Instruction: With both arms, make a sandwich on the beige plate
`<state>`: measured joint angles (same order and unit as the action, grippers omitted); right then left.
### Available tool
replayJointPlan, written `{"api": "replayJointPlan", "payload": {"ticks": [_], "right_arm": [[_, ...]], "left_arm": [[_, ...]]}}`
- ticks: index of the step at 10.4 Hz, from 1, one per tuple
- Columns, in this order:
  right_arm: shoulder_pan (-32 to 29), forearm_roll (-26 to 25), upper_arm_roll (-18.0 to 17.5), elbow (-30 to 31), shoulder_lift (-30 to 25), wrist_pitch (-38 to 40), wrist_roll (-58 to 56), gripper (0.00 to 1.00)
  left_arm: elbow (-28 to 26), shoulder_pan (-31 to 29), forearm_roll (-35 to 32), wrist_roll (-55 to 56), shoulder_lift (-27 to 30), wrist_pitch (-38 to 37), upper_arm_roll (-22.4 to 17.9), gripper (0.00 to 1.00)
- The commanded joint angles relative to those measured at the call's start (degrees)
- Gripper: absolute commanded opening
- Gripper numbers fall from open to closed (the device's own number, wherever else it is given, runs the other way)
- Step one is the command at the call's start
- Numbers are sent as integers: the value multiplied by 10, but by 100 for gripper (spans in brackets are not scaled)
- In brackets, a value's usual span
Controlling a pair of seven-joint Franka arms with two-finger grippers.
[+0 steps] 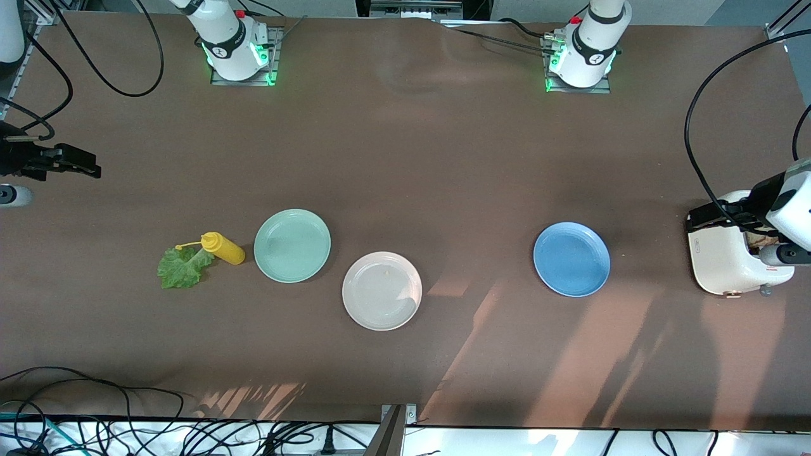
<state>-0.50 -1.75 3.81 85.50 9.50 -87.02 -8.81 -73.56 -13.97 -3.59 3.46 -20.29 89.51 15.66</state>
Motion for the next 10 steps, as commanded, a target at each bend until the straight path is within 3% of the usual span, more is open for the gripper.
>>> {"api": "replayJointPlan", "payload": {"ticks": [1,10], "right_arm": [[-5,5,-3,-10,3,11,4,100],[-4,6,-3,-10,3,18,5,100]], "left_arm": [[0,-4,10,-13,3,-4,-1,100],[-2,-4,10,-13,3,-4,-1,100]]}}
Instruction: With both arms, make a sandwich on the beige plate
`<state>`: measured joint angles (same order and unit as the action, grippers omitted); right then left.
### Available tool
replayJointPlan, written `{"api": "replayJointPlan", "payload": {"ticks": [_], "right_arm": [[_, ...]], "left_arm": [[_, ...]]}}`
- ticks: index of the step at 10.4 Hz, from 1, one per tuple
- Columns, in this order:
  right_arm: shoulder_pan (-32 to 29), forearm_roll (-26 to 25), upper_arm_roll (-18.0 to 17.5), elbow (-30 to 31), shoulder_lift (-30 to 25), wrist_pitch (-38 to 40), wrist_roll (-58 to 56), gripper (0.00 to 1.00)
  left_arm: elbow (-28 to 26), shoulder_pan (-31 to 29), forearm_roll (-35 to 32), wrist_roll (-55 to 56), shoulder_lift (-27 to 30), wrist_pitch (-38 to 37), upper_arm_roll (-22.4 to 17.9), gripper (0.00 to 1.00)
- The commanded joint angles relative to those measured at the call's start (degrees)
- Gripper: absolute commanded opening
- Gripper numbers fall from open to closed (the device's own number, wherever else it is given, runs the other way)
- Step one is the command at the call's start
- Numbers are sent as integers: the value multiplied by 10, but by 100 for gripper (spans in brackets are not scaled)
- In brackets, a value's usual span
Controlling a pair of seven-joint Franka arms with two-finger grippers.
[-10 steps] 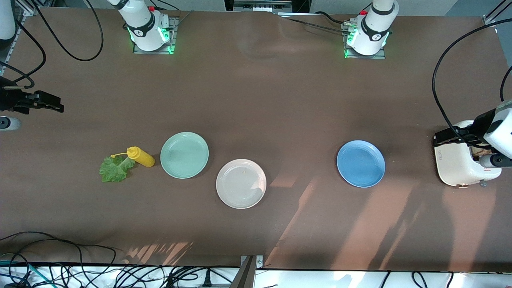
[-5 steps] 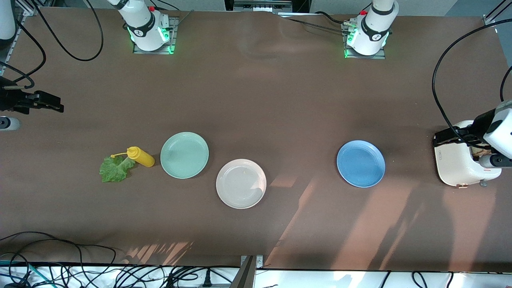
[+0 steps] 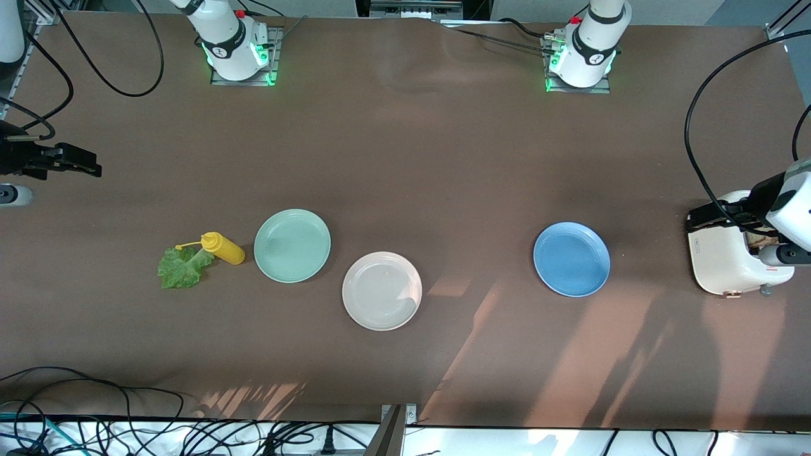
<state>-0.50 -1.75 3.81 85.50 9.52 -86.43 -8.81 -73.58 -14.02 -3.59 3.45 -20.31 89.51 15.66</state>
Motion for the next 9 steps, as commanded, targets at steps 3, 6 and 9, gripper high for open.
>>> {"api": "replayJointPlan", "payload": {"ticks": [3,6,9], "right_arm": [[-4,5,-3,-10,3,12,6,100],[-3,6,-4,-11,2,12,7,100],[-2,23,-5,-12,1,12,8,100]], "left_arm": [[-3,-3,10,-14,2,-4,0,100],[-2,-2,10,-13,1,-4,-1,100],[-3,-2,10,-13,1,-4,-1,100]]}}
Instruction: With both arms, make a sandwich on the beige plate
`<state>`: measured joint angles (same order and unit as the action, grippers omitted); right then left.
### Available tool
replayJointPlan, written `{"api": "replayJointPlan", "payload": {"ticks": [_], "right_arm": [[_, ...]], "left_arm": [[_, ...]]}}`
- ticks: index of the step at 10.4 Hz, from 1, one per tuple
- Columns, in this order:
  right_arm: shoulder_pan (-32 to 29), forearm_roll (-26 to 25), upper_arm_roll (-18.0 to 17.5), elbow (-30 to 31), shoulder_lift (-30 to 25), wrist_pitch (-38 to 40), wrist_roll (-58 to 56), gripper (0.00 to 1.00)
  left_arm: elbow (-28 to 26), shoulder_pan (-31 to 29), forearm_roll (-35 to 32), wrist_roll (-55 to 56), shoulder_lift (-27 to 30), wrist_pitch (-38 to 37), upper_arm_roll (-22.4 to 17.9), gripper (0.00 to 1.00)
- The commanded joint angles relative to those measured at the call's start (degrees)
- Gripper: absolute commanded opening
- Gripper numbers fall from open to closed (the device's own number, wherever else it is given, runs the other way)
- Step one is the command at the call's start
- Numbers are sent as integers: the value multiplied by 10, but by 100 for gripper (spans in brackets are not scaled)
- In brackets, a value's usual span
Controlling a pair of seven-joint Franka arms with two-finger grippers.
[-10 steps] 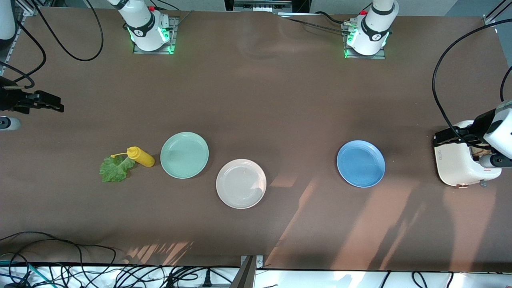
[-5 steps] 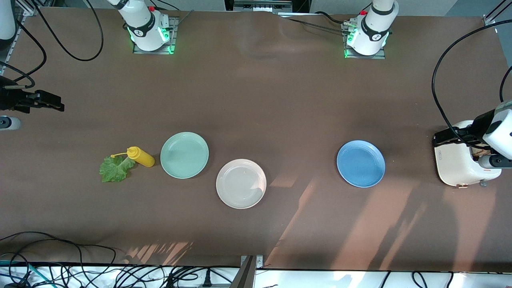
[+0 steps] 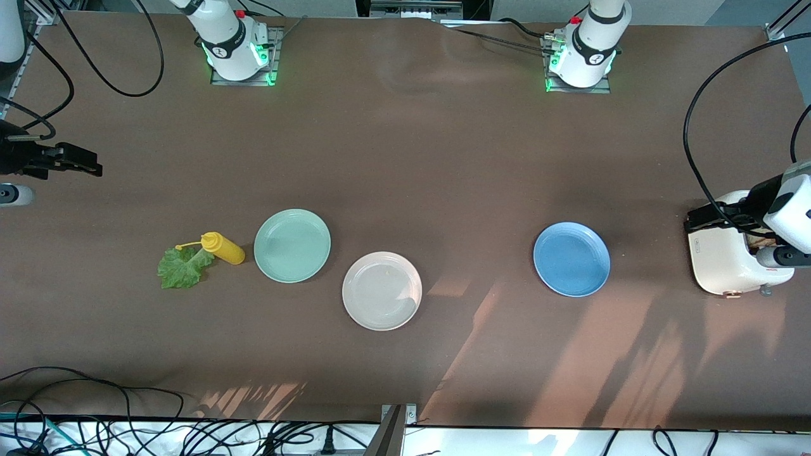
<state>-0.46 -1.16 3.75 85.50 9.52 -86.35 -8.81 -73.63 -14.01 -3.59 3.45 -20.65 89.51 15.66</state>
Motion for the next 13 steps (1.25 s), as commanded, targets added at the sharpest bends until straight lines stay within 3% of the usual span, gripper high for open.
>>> {"api": "replayJointPlan", "payload": {"ticks": [1,13], "right_arm": [[-2,20,-3,-13,1,11,7,100],[-3,49,-1,-12,-3,11,5,100]], "left_arm": [[-3,-2,10,-13,3,-4,-1,100],[-2,-1,10,-12,1,-3,0,100]]}}
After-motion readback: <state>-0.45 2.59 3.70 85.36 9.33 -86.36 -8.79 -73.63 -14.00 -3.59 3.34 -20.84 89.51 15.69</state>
